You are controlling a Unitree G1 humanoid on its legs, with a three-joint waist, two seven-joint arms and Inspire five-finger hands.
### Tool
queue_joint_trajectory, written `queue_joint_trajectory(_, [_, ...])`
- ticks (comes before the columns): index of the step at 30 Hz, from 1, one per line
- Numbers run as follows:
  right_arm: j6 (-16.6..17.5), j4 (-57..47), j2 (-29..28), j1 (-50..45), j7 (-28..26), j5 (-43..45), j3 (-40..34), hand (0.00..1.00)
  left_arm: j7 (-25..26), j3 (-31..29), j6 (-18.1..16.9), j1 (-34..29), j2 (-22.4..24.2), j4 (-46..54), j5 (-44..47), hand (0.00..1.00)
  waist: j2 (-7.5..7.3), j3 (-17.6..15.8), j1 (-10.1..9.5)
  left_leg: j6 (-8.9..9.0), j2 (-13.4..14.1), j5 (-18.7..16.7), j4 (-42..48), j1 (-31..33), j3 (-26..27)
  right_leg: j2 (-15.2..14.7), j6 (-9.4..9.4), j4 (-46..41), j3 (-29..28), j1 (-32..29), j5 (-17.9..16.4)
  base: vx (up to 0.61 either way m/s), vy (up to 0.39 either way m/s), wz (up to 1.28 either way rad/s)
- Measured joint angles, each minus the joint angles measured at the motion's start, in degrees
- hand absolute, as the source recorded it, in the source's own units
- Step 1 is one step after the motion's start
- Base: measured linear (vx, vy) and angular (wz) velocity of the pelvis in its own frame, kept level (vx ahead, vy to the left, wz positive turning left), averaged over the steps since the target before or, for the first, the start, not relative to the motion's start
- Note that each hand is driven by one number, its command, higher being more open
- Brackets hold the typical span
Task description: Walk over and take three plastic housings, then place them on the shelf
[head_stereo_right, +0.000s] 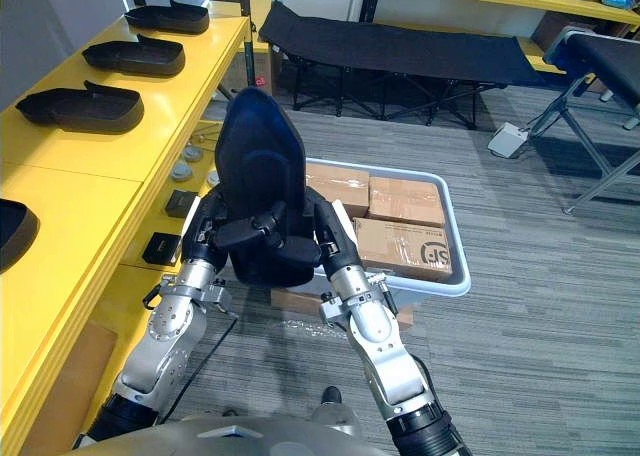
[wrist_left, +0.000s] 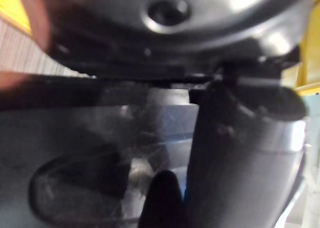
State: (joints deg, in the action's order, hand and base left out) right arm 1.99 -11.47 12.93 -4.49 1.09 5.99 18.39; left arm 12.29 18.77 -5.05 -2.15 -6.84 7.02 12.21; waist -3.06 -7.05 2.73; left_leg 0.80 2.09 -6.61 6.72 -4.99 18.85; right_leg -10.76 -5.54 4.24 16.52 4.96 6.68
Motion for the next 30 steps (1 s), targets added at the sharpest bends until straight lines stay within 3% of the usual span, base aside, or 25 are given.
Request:
queue_joint_trajectory(15, [0.0, 0.0, -1.6, 0.0, 0.7, 0.0, 1.4, 1.00, 4.8, -0.1, -0.2, -0.2, 1.5, 0.3, -1.6, 0.00, -0.31, 0.1, -1.10, -0.01, 0.0, 0.0, 0.1, 0.0, -0.1, 0.0, 0.02, 0.0, 0.1, -0.1, 0.0, 0.00, 0.000, 0.00])
queue_joint_trajectory(16, [0.0, 0.0, -1.6, 0.0, 0.7, 0.0, 1.4, 0.00, 4.8, -0.1, -0.2, -0.2, 1.5, 0.3, -1.5, 0.00, -0.35, 0.1, -1.11, -0.01, 0.0, 0.0, 0.1, 0.0, -0.2, 0.0, 0.03, 0.0, 0.1, -0.1, 0.0, 0.00, 0.000, 0.00])
queue_joint_trajectory(21, [0.0, 0.0, -1.6, 0.0, 0.8, 0.0, 1.4, 0.00, 4.8, -0.1, -1.0, -0.2, 1.5, 0.3, -1.1, 0.00, -0.71, 0.3, -1.06, -0.01, 0.0, 0.0, 0.1, 0.0, -0.2, 0.0, 0.03, 0.0, 0.1, -0.1, 0.0, 0.00, 0.000, 0.00])
queue_joint_trajectory(30, [0.1, 0.0, -2.0, 0.0, 1.4, 0.0, 0.8, 0.00, 4.0, 0.7, -5.8, -0.2, 1.6, 1.8, 3.1, 0.00, -0.93, 0.5, -1.06, -0.01, -0.1, 0.0, 0.1, 0.0, -0.2, 0.0, 0.10, 0.0, 0.1, 0.0, -0.1, 0.00, 0.000, 0.00])
